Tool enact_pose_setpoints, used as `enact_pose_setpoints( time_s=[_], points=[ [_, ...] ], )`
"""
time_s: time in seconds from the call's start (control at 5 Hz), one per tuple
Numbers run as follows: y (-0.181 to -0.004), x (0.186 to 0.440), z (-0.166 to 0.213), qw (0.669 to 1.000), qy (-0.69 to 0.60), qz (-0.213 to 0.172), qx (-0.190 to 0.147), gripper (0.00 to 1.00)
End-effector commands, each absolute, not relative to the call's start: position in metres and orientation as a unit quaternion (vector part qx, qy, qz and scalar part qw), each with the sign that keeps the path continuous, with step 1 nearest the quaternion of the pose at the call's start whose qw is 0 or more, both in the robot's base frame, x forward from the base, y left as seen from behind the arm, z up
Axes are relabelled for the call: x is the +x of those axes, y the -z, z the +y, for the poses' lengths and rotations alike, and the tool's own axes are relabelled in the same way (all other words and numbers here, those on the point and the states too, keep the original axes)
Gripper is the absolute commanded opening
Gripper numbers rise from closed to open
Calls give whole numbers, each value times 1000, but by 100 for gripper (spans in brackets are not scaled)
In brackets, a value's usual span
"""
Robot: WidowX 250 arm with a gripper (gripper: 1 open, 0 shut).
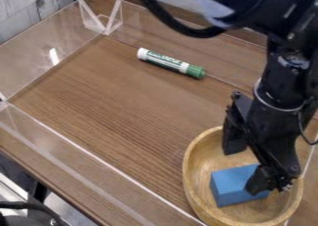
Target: Remove the blue block from inside the brown bowl and put it on the table
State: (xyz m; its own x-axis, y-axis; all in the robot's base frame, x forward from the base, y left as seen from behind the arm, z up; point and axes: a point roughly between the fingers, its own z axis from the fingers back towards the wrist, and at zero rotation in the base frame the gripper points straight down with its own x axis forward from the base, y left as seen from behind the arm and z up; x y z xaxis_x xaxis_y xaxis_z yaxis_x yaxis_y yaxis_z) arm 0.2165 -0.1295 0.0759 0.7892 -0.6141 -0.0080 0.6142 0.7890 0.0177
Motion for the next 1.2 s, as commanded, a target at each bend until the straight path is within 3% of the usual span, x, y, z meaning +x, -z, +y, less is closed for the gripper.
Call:
enact_pose_setpoints(
  time_s=[0.0, 1.0],
  points=[
    [-92, 223, -129, 946, 322, -36, 3, 100],
    [-88, 228, -123, 943, 328, -49, -4, 100]
  ],
)
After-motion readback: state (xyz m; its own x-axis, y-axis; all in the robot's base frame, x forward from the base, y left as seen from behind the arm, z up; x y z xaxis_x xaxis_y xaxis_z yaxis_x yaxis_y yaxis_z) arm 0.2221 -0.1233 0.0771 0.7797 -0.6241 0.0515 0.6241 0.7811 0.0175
